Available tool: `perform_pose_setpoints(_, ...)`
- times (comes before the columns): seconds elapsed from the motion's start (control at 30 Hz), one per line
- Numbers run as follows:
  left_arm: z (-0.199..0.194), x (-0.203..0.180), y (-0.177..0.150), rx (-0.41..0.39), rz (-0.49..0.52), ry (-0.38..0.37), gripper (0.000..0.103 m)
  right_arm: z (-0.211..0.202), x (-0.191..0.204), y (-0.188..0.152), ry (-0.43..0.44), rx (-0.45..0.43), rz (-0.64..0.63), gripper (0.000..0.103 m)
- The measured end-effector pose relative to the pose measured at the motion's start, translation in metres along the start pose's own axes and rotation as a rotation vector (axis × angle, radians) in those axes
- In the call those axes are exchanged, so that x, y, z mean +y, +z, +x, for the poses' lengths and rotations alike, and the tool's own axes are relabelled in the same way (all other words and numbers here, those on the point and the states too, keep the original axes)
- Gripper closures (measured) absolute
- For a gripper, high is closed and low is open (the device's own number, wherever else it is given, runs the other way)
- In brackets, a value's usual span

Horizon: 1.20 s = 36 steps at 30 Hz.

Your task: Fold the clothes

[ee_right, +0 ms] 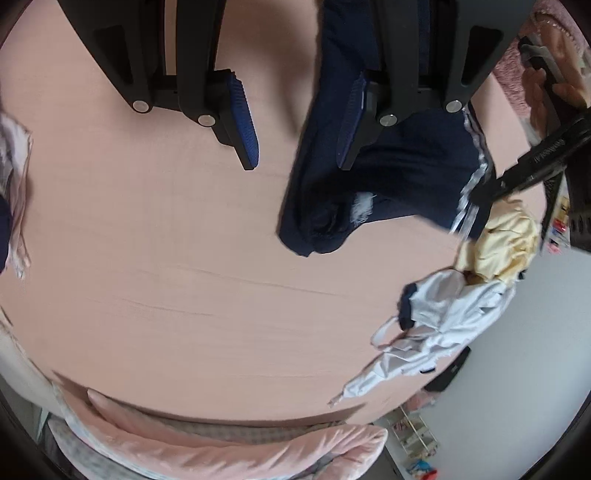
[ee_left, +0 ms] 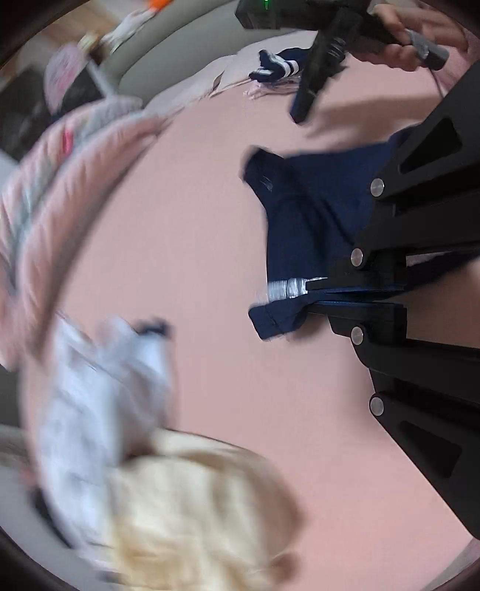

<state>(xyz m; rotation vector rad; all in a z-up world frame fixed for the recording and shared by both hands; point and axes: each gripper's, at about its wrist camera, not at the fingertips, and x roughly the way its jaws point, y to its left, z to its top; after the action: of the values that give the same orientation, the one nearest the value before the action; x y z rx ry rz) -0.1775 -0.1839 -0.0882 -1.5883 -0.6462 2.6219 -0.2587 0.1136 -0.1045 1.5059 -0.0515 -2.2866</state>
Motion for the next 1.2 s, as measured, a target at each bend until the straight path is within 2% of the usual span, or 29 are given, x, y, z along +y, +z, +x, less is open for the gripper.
perform_pose_setpoints(0.07, 0.01, 0.015, -0.005, 0.049, -0.048, -0.009, 0.101, 0.003, 0.001, 0.009, -0.022, -0.008, -0.001, 0.06)
perform_pose_setpoints(0.17, 0.005, 0.011, -0.003, 0.017, -0.014, -0.053, 0.101, 0.011, 0.007, 0.026, -0.053, -0.022, -0.03, 0.06)
perform_pose_setpoints(0.27, 0.002, 0.007, 0.005, -0.019, -0.008, -0.115, 0.101, 0.027, 0.022, 0.038, -0.062, 0.003, -0.104, 0.06)
perform_pose_setpoints(0.43, 0.009, 0.009, 0.006, -0.006, 0.002, -0.122, 0.1, 0.072, 0.04, 0.041, -0.204, 0.063, -0.213, 0.06)
perform_pose_setpoints(0.57, 0.016, 0.016, 0.006, 0.031, -0.024, -0.132, 0.099, 0.069, 0.019, 0.039, -0.239, 0.007, -0.164, 0.056)
perform_pose_setpoints(0.67, 0.032, 0.008, 0.006, 0.078, 0.007, -0.062, 0.098, 0.058, -0.005, 0.042, -0.311, -0.034, -0.089, 0.055)
perform_pose_setpoints(0.7, 0.033, 0.007, 0.007, 0.074, 0.004, -0.062, 0.098, 0.053, -0.012, 0.043, -0.338, -0.048, -0.065, 0.055)
perform_pose_setpoints(0.87, 0.022, 0.017, 0.009, 0.045, -0.095, -0.094, 0.098, 0.016, -0.026, 0.032, -0.104, -0.058, 0.069, 0.055)
perform_pose_setpoints(0.93, 0.012, 0.015, 0.004, 0.089, -0.128, -0.089, 0.098, 0.0, -0.018, 0.019, -0.006, -0.058, 0.085, 0.053)
perform_pose_setpoints(1.0, 0.003, -0.007, -0.006, 0.164, -0.054, -0.092, 0.098, -0.011, 0.001, -0.009, 0.073, -0.014, 0.049, 0.053)
perform_pose_setpoints(1.03, -0.004, -0.021, -0.014, 0.173, 0.001, -0.088, 0.098, -0.016, 0.01, -0.022, 0.104, 0.008, 0.028, 0.053)
perform_pose_setpoints(1.1, -0.011, -0.047, -0.033, 0.168, 0.085, -0.065, 0.098, -0.017, 0.024, -0.045, 0.068, 0.053, -0.037, 0.053)
perform_pose_setpoints(1.2, -0.007, -0.066, -0.059, 0.186, 0.121, -0.078, 0.097, -0.017, 0.034, -0.075, -0.002, 0.074, -0.094, 0.053)
